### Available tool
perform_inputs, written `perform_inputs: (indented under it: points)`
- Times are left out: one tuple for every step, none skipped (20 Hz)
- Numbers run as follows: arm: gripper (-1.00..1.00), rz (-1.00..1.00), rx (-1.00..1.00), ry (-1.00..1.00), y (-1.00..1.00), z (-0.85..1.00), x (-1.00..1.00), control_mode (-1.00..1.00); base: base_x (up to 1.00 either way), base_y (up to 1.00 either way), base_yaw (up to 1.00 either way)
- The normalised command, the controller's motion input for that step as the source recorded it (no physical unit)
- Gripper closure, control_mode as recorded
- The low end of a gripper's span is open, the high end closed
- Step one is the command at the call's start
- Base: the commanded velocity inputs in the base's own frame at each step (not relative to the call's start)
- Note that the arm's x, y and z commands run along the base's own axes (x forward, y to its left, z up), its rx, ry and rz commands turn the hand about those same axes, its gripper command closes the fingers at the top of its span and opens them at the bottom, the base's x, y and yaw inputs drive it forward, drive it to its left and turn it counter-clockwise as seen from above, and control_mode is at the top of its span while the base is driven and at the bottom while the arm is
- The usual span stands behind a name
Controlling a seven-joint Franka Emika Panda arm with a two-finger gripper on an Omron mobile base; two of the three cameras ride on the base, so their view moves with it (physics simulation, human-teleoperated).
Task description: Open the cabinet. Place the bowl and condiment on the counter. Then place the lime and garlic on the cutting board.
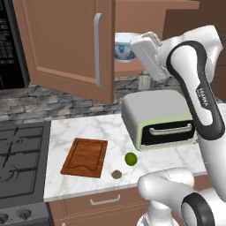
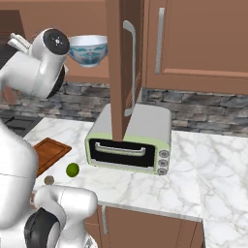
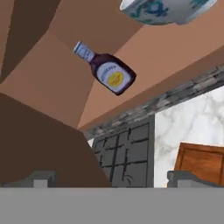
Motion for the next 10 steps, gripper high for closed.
perform_inputs:
  points:
    - [-1.00,0.48,0.19,0.12,0.66,0.00,1.00,-1.00,0.00,0.00,0.00]
    - [-1.00,0.49,0.16,0.11,0.84,0.00,1.00,-1.00,0.00,0.00,0.00]
    - [-1.00,0.51,0.08,0.06,1.00,-0.15,0.82,-1.00,0.00,0.00,0.00]
    - [-1.00,0.49,0.00,0.00,1.00,-0.25,0.69,-1.00,0.00,0.00,0.00]
    - [-1.00,0.43,0.00,0.00,1.00,-0.19,0.72,-1.00,0.00,0.00,0.00]
    - [-1.00,0.42,0.00,0.00,1.00,-0.18,0.72,-1.00,0.00,0.00,0.00]
    - [-1.00,0.41,0.00,0.00,1.00,-0.21,0.54,-1.00,0.00,0.00,0.00]
    - [-1.00,0.41,0.00,0.00,1.00,-0.24,0.34,-1.00,0.00,0.00,0.00]
    - [-1.00,0.40,-0.03,0.00,1.00,-0.10,0.00,-1.00,0.00,0.00,0.00]
    - [-1.00,0.40,-0.09,0.00,1.00,-0.09,-0.10,-1.00,0.00,0.00,0.00]
